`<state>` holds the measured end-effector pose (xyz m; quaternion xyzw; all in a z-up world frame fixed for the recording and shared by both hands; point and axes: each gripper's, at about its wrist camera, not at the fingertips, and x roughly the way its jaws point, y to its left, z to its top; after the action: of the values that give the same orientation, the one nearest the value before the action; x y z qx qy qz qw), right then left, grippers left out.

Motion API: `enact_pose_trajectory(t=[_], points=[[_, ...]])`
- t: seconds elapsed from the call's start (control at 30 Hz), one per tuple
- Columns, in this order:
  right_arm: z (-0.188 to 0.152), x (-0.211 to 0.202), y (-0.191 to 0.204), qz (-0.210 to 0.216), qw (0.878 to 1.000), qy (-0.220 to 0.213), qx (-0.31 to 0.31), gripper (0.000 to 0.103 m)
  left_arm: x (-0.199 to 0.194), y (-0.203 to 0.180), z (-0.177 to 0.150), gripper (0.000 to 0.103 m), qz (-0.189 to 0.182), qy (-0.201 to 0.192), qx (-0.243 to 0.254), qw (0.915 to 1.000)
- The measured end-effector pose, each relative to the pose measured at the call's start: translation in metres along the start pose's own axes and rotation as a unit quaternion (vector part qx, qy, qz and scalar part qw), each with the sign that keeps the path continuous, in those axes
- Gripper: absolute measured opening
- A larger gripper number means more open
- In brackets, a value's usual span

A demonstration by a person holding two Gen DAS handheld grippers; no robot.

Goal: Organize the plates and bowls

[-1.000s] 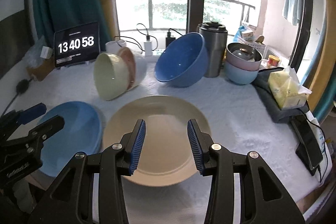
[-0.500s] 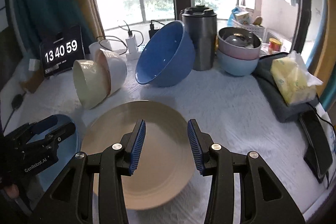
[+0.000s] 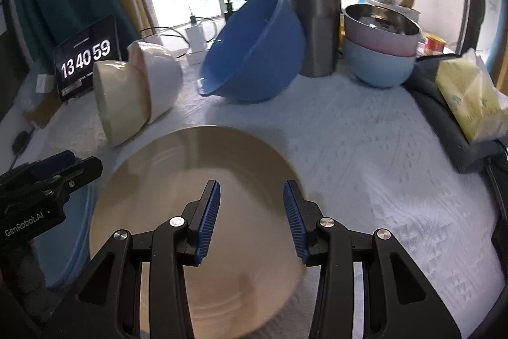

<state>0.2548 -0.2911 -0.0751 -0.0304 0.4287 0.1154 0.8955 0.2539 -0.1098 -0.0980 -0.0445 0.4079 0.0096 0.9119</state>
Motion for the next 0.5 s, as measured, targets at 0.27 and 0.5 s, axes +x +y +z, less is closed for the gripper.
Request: enact_pose_trajectory(t=[0.27,0.5], points=[[-0.016,0.003,-0.029,0.0,0.999,0.019,0.036,0.044,0.02,-0.018,-0.006,0.064,0.003,0.037,0.016,0.9992],[-0.02,0.012,-0.03,0.006,0.999,0.038,0.039,0.019,0.031,-0.035,-0.018,0.064,-0.003,0.062,0.037,0.9974]])
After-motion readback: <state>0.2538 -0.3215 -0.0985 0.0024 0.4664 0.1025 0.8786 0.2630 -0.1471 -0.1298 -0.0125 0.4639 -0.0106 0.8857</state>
